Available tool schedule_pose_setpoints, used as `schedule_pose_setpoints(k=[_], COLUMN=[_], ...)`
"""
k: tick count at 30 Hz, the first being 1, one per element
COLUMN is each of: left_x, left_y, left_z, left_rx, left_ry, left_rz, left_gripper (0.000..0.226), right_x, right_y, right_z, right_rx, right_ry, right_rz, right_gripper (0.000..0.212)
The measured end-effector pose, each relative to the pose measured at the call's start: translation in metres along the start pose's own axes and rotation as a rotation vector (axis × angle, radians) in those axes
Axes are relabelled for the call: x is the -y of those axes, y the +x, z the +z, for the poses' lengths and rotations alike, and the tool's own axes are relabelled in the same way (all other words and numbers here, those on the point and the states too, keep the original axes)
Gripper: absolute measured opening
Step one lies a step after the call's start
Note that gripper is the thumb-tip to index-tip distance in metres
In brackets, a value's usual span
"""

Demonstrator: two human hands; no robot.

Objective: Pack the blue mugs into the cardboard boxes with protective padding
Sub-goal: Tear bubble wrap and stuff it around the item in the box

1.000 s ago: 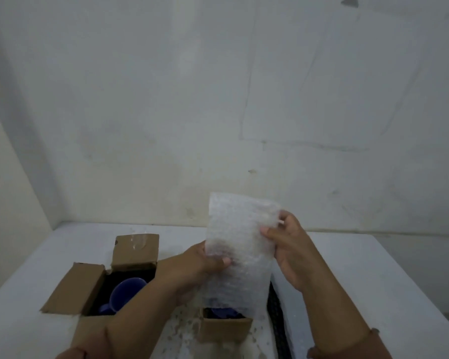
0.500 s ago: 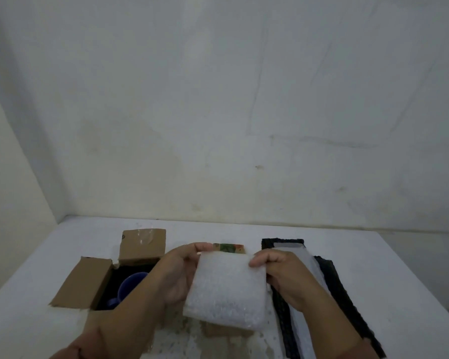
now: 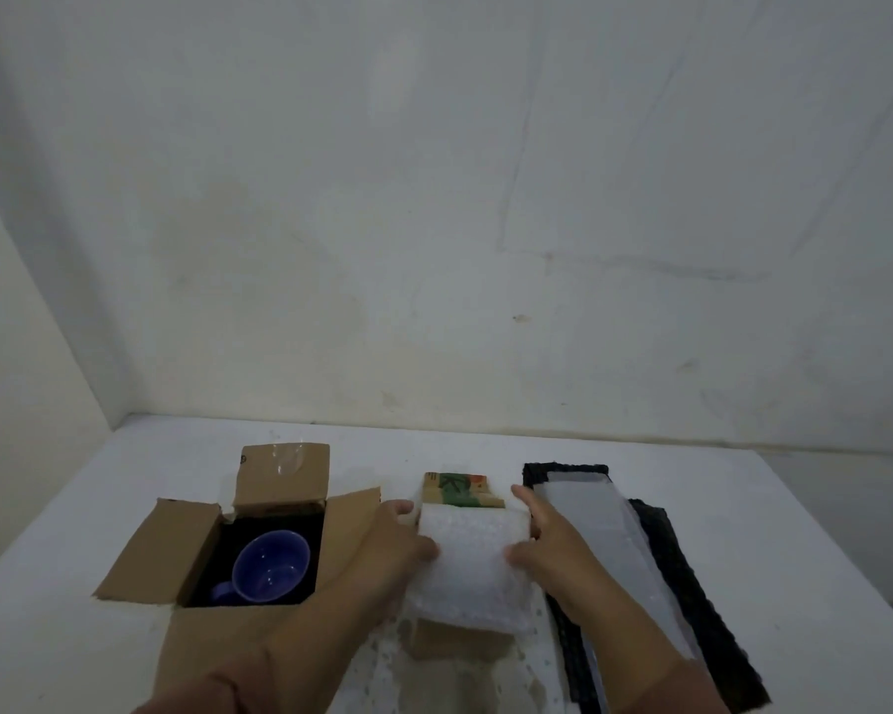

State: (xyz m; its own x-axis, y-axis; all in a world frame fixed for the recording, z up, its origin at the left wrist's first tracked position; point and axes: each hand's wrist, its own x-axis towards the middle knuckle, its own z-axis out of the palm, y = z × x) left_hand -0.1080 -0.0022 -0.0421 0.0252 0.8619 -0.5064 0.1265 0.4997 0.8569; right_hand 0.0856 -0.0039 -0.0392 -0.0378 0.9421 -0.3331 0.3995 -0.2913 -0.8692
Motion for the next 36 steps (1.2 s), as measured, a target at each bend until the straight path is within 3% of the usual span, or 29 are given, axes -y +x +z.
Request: schedule_pose_setpoints(k=[2, 5, 8, 11, 15, 18, 24, 32, 36], left_x=[0.003, 0.004, 0.004, 0.005, 0.008, 0.012, 0.003, -0.005, -0.011], left_y=[0.004, 0.008, 0.009, 0.011, 0.010, 0.014, 0.023, 0.015, 0.008], left_z=[0.007, 0.017, 0.024, 0.026, 0.025, 0.024, 0.011, 0.029, 0.032], left_rx=[-0.010, -0.092, -0.103, -0.074, -0.118, -0.131, 0.086, 0.068, 0.120], left_ry=[0.110, 0.459, 0.804, 1.228, 1.533, 1.644, 1.760, 1.924, 1.920], left_rz=[0.091, 0.267, 0.346, 0.353, 0.434, 0.527, 0.491, 0.433, 0.338], left_gripper=[0.067, 0.055, 0.037, 0.047, 0.048, 0.042, 0.053, 0.057, 0.057], right_x=[-0.003, -0.008, -0.010, -0.018, -0.033, -0.029, -0.006, -0.014, -0.018], right_y=[0.010, 0.023, 0.030, 0.034, 0.031, 0.028, 0.023, 0.029, 0.034], right_z=[0.006, 0.017, 0.026, 0.029, 0.034, 0.028, 0.014, 0.026, 0.020], right_rx=[-0.134, -0.233, -0.249, -0.240, -0.257, -0.211, 0.165, 0.149, 0.208], right_ry=[-0.142, -0.316, -0.534, -0.885, -1.105, -1.168, -1.423, -1.483, -1.439], right_rz=[-0.025, -0.076, -0.153, -0.187, -0.224, -0.305, -0.256, -0.276, -0.201], right_gripper=[0.075, 0.057, 0.040, 0.033, 0.030, 0.031, 0.047, 0.063, 0.078])
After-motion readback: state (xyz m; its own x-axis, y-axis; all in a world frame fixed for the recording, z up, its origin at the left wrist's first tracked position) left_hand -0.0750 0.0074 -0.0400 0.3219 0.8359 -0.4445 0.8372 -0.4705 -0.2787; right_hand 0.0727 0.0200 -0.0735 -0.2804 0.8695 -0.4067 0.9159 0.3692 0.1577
